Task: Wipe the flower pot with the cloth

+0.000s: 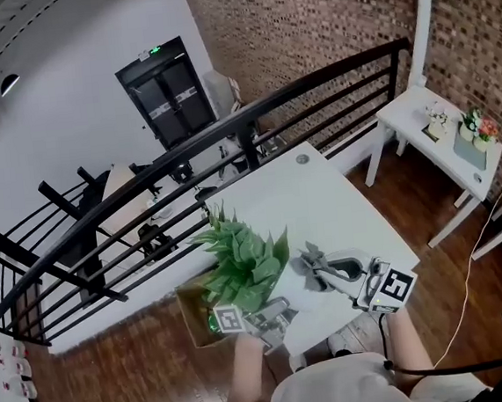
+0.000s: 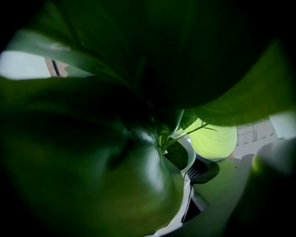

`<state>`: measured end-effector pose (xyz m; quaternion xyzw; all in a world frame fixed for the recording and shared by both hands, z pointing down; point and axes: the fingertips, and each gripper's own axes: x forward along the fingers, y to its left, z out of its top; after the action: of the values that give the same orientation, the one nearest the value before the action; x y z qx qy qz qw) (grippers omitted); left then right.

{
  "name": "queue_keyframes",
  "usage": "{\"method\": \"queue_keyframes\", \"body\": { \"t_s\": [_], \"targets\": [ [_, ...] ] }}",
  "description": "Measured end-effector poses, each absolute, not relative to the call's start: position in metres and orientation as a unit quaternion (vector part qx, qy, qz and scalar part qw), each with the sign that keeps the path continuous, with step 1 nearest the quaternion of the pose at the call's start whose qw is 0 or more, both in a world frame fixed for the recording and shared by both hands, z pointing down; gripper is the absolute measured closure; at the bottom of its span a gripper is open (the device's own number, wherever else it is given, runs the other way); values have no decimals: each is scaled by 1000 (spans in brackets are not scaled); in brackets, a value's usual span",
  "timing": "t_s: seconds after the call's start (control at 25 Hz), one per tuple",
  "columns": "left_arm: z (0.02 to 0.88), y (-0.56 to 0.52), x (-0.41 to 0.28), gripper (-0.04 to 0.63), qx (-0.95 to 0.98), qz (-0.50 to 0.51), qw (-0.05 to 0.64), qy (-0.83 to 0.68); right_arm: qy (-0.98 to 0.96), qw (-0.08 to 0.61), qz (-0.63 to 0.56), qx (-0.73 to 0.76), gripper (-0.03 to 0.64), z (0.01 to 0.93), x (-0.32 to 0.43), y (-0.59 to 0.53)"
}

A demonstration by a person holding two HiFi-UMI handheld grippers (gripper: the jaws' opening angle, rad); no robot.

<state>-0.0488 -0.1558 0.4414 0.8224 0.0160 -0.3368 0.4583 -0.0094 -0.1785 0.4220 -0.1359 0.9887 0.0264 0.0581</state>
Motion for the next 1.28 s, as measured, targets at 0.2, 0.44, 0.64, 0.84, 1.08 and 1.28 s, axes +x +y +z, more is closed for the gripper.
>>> {"method": "queue_keyframes", "body": {
  "t_s": [0.2, 0.44, 0.64, 0.84, 1.08, 1.28],
  "targets": [
    [430, -144, -36, 58, 819, -348, 451, 71, 988, 20, -31, -151, 603, 471, -1, -192],
    [432, -136, -26, 58, 820, -357, 438, 86, 990, 37, -57, -127, 603, 491, -1, -183],
    [440, -138, -19, 58, 823, -343, 449, 62, 984, 39, 13, -173, 603, 460, 26, -196],
    [444, -144, -21, 58, 827, -321, 458, 50, 988, 46, 106, -102, 603, 384, -7, -165],
    [455, -136, -18, 58, 832, -296, 467, 43, 995, 50, -10, -86, 603, 412, -16, -175],
    [451, -126, -22, 58, 830, -301, 465, 68, 991, 35, -67, -115, 603, 446, -8, -193]
  ]
}}
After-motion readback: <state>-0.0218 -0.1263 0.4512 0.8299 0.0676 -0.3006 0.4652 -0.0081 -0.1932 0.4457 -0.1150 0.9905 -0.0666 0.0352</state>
